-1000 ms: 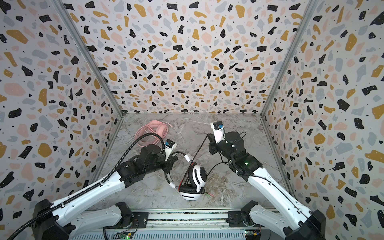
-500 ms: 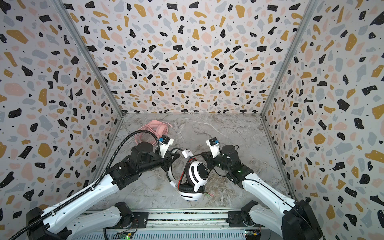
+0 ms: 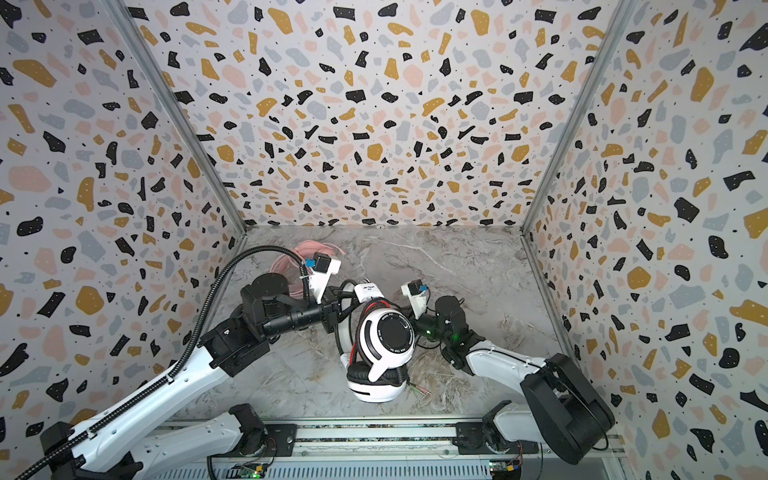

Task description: Wrap the headphones

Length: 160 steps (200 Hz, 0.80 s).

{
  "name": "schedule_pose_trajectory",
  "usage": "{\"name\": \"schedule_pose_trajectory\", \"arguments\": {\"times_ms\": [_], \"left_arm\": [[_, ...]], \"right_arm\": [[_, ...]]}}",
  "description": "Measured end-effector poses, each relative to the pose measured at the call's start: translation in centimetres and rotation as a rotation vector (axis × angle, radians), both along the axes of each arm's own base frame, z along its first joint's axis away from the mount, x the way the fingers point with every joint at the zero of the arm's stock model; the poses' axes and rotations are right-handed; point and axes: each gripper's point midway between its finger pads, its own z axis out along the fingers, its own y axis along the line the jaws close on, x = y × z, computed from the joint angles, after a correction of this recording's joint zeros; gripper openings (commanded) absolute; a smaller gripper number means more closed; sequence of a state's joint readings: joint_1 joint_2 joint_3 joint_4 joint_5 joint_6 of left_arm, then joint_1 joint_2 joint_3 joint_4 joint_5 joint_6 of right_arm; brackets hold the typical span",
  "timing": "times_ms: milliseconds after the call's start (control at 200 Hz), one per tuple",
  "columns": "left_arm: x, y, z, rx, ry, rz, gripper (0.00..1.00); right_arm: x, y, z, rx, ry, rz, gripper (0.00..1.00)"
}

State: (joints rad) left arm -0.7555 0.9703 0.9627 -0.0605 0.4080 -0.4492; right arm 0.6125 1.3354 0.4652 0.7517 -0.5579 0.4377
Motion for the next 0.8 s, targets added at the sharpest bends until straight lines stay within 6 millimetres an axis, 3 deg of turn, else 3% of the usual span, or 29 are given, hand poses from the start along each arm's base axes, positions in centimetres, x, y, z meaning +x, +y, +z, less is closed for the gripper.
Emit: {"name": "schedule_pose_trajectory", "arguments": {"times_ms": [225,395,581,801], "left_arm": [[-1.2,0.6,2.4,-0.093,-0.019,-0.019,0.00],[-1.7,1.0,3.2,-0.115,-0.030,-0.020,0.00],[-1.0,1.3,3.5,-0.112,-0.033,0.021,0.00],[0.5,2.0,6.2,-0.136,-0.068,0.100,0.00]], "right_arm": [[-0.5,2.0,-1.9,-0.008,0.039,0.043,0.12],[-1.1,2.9,-3.3,-0.023,0.070,0.069,0.12],[-1.7,3.5,-3.9,-0.031,0.084,0.083,0.12],[-2.0,3.9,-3.6,-0.019,0.077,0.091,0.11]]}}
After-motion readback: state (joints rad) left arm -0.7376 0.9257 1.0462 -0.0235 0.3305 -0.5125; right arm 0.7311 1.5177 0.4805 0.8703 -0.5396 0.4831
